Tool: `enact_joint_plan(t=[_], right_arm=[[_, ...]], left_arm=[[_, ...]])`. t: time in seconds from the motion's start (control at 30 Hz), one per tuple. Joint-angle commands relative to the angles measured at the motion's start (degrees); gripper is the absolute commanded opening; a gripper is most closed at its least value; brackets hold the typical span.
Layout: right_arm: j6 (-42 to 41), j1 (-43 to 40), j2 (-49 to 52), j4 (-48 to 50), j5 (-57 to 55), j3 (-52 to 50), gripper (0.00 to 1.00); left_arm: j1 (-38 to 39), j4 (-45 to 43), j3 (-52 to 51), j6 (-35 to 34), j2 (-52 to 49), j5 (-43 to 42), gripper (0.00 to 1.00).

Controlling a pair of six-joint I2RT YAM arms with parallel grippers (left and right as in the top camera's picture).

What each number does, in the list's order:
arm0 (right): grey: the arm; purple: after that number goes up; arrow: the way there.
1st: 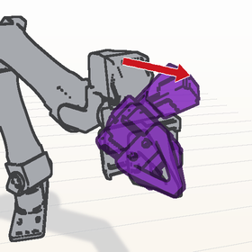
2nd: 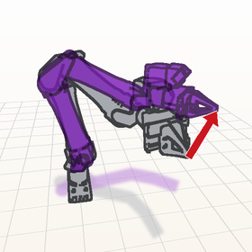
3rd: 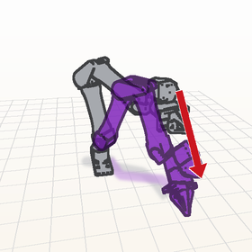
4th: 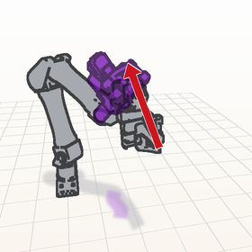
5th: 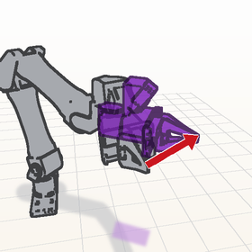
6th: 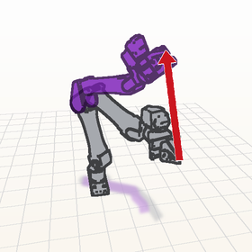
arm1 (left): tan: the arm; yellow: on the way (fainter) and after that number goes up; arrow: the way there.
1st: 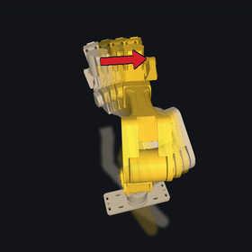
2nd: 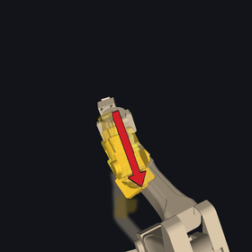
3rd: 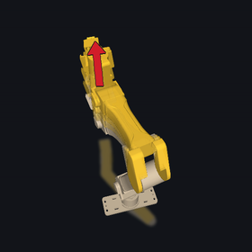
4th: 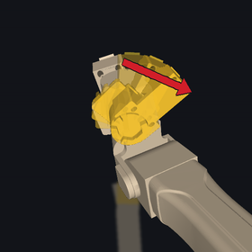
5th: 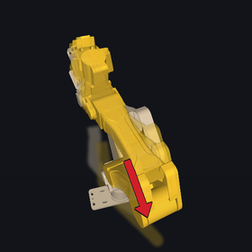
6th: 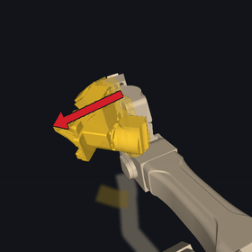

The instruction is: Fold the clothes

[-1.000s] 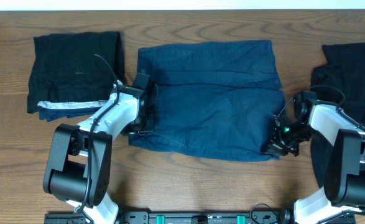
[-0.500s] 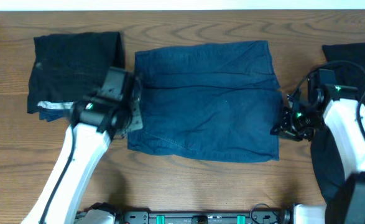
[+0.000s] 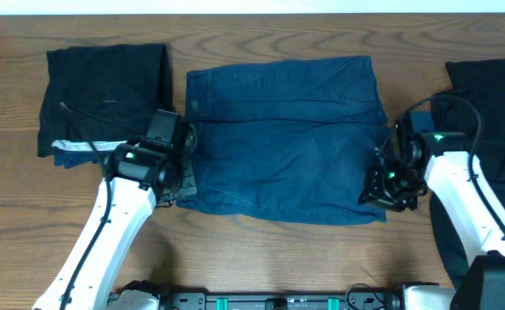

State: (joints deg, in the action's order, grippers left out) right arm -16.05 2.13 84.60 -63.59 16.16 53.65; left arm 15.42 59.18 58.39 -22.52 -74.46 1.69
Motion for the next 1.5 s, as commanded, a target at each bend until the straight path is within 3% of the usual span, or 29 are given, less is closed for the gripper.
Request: enact_joint_plan(t=[0.0,0.07,0.1,0.17,0.27,0.67,0.8,1.27,1.47], right_arm=[[-5.4,0.6,-0.6,2.1,-4.3,-3.6,0.33],[-6.8,0.6,-0.6,4.1,-5.9,-5.5,0.36],[-7.2,0.6,-0.6,4.9,-6.4,-6.3,0.38],[-7.8,0.6,-0.6,7.2,-6.8,-8.1,0.51],[-9.0,0.6,-0.6,10.3,-6.8,-10.1,0.6],[-16.3,0.6,-0.6,15.8,-6.2,-14.1,0.6],[-16.0,0.4,-0.6,14.6,-5.2,-14.0,0.66],[-13.0,-4.7,-0.6,10.0,-5.0,-12.8,0.68],[-12.1,-5.9,-0.6,9.7,1.8,-11.8,0.68]], left_arm=[[-0.3,-1.1,-1.7,-0.3,-1.1,0.3,0.08],[-0.3,-2.6,-2.8,-0.3,-1.5,0.3,0.08],[-0.3,-3.3,-3.3,-0.3,-1.6,0.3,0.31],[-0.3,-4.7,-4.2,-0.3,-2.0,0.3,0.5],[-0.3,-6.0,-5.2,-0.3,-2.4,0.3,0.5],[-0.3,-7.0,-5.8,-0.3,-2.4,0.3,0.52],[-0.3,-7.0,-5.9,-0.3,-2.4,0.3,0.52],[-0.3,-8.2,-7.6,-0.3,-2.4,0.3,0.52],[-0.3,-8.8,-7.6,-0.3,-2.4,0.3,0.52]])
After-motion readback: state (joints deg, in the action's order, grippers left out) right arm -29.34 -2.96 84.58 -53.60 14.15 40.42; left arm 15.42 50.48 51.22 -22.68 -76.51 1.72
